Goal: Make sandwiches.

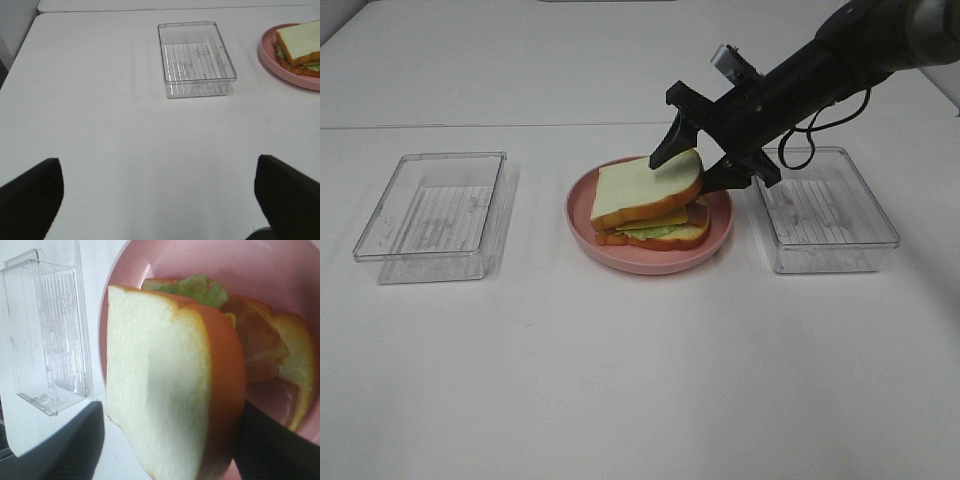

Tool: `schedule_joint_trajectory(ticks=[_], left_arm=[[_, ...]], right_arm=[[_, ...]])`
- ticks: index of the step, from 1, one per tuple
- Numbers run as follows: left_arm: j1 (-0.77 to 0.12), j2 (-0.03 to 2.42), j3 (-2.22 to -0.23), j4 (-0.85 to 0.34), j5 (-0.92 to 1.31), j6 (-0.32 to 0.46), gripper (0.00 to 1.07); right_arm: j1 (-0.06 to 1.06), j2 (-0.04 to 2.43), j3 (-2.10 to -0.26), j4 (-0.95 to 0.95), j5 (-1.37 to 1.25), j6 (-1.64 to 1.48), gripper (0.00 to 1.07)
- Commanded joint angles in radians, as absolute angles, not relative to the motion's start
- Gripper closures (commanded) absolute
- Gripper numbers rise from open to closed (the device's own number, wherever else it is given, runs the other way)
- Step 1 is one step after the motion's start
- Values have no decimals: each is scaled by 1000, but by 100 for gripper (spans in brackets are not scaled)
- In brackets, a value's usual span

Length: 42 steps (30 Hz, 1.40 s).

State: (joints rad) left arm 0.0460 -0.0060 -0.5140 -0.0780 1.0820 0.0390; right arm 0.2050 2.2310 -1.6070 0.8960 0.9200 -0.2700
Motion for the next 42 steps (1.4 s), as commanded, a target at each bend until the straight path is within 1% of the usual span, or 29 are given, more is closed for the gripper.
schedule_joint_trajectory(ticks=[1, 2, 3, 4, 6, 7, 8, 9, 10, 11, 12, 14, 15, 17, 20, 23, 25, 28, 31, 40, 42], left_arm=[[45, -25, -515, -88, 1076, 32, 7], [45, -25, -515, -88, 1076, 32, 7], [45, -25, -515, -88, 1076, 32, 7], [45, -25, -515, -88, 1076, 32, 7], [45, -25, -515, -88, 1076, 32, 7], [45, -25, -515, -88, 1076, 32, 7], [45, -25, -515, -88, 1076, 32, 7], [45, -25, -515, -88, 1076, 32, 7], [45, -25, -515, -88, 1076, 32, 7], [45, -25, -515, -88, 1076, 32, 7], [45, -25, -515, -88, 1076, 32, 7], [45, -25, -515, -88, 1076, 32, 7], [45, -25, -515, -88, 1076, 32, 7], [45, -25, -515, -88, 1076, 32, 7], [45, -25, -515, -88, 1076, 32, 7], [45, -25, -515, -88, 1076, 32, 7], [45, -25, -515, -88, 1076, 32, 7], [45, -25, -515, -88, 1076, 32, 7], [45, -25, -515, -88, 1076, 32, 7], [45, -25, -515, -88, 1076, 32, 7], [45, -25, -515, -88, 1076, 32, 7]], right_arm=[[204, 2193, -1610, 814, 917, -231, 34], [204, 2193, -1610, 814, 917, -231, 34], [204, 2173, -1610, 746, 914, -195, 31], [204, 2173, -1610, 746, 914, -195, 31], [204, 2136, -1610, 621, 904, -131, 24], [204, 2136, -1610, 621, 904, -131, 24], [204, 2111, -1610, 527, 900, -83, 21], [204, 2111, -1610, 527, 900, -83, 21], [204, 2081, -1610, 449, 902, -18, 19], [204, 2065, -1610, 407, 907, 15, 19], [204, 2065, -1610, 407, 907, 15, 19], [204, 2007, -1610, 267, 921, 121, 19], [204, 2007, -1610, 267, 921, 121, 19], [202, 1958, -1610, 181, 950, 143, 19], [187, 1921, -1619, 124, 997, 140, 19], [177, 1914, -1629, 108, 1014, 141, 19], [109, 1913, -1675, 24, 1064, 141, 19], [88, 1913, -1683, 0, 1073, 141, 19], [23, 1912, -1698, -25, 1134, 140, 19], [19, 1895, -1682, -39, 1272, 131, 19], [19, 1837, -1612, -41, 1278, 128, 19]])
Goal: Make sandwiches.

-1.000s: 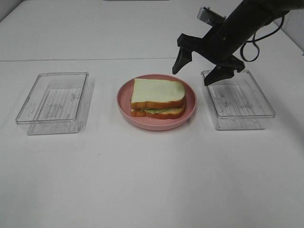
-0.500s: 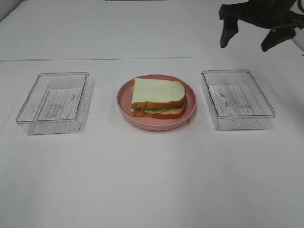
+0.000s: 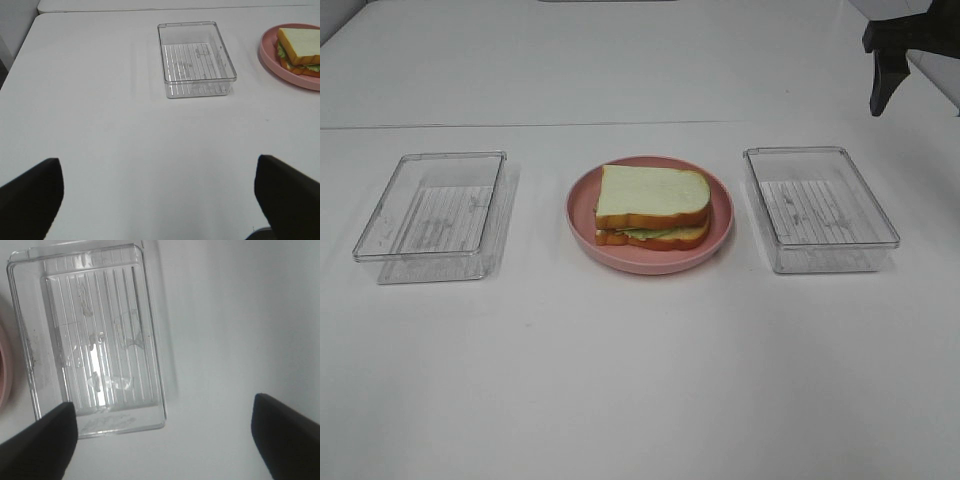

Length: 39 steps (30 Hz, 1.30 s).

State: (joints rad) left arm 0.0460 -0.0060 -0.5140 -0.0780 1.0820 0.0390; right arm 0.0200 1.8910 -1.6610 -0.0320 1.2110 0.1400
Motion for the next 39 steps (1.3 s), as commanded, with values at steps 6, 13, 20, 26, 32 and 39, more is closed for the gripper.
schedule_joint_trajectory(ticks=[6, 13, 20, 26, 32, 39], left_arm=[[45, -25, -515, -88, 1076, 32, 7], [45, -25, -515, -89, 1076, 32, 7], [45, -25, -515, -87, 1076, 40, 7], [45, -24, -515, -87, 1076, 40, 7], [45, -24, -515, -87, 1076, 40, 7], [45, -24, -515, -88, 1076, 40, 7]], right_arm=[[19, 1646, -1396, -43, 1243, 128, 19], [19, 1227, -1024, -35, 1157, 141, 19], [19, 867, -836, -35, 1196, 129, 19], [19, 548, -722, -36, 1238, 129, 19], [19, 241, -637, -46, 1230, 126, 19], [19, 37, -585, -68, 1229, 85, 19]])
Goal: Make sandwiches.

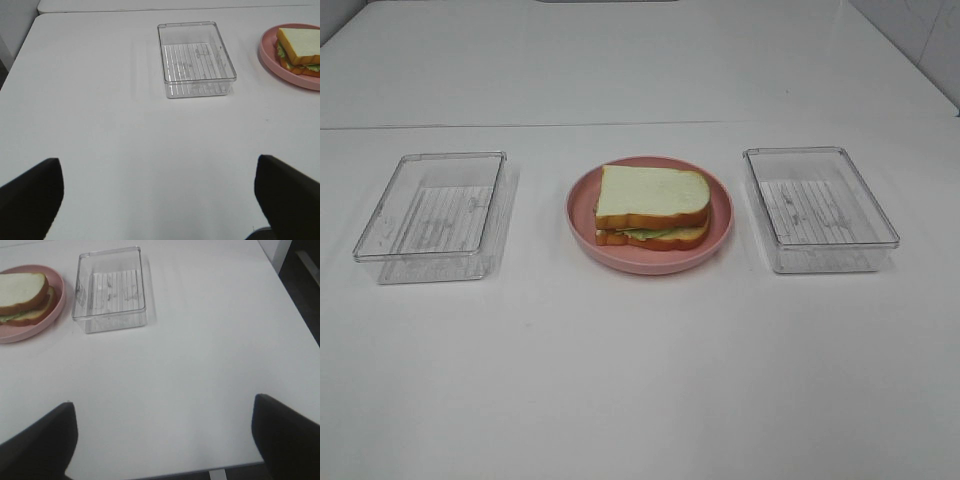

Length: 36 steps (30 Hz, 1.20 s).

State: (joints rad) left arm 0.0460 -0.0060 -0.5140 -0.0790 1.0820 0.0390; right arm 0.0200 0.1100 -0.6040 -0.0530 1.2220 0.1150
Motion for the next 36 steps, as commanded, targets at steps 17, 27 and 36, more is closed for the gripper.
schedule_joint_trajectory(ticks=[17, 27, 36], left_arm=[[45, -22, -515, -92, 1076, 39, 7], [45, -18, -515, -91, 1076, 39, 7], [45, -18, -515, -91, 1076, 39, 7]], right_arm=[[19, -36, -452, -54, 1099, 42, 20], [19, -35, -452, -54, 1099, 42, 20], [19, -35, -452, -54, 1099, 42, 20]])
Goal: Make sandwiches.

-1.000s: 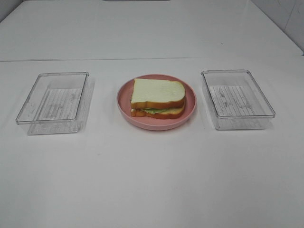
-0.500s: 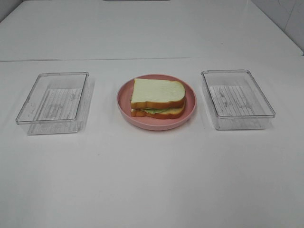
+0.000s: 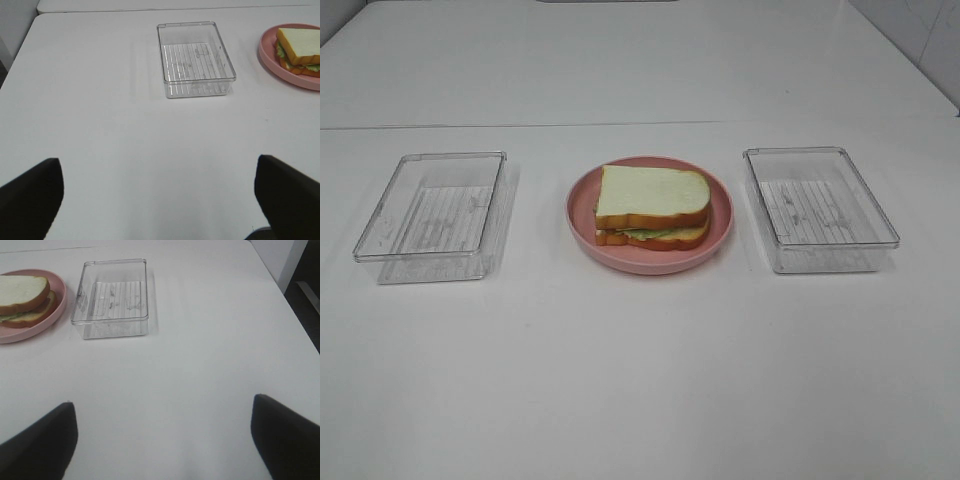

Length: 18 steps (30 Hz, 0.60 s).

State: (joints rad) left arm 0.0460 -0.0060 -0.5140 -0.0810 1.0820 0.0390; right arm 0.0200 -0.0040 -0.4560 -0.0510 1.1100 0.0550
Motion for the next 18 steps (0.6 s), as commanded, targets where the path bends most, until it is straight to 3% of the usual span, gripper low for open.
schedule_joint_trajectory(ticks=[1, 18], left_arm=[[45, -18, -515, -91, 1076, 39, 7], [45, -18, -515, -91, 1076, 39, 7]], right_arm=[[19, -35, -452, -54, 1099, 42, 20], [19, -35, -452, -54, 1099, 42, 20]])
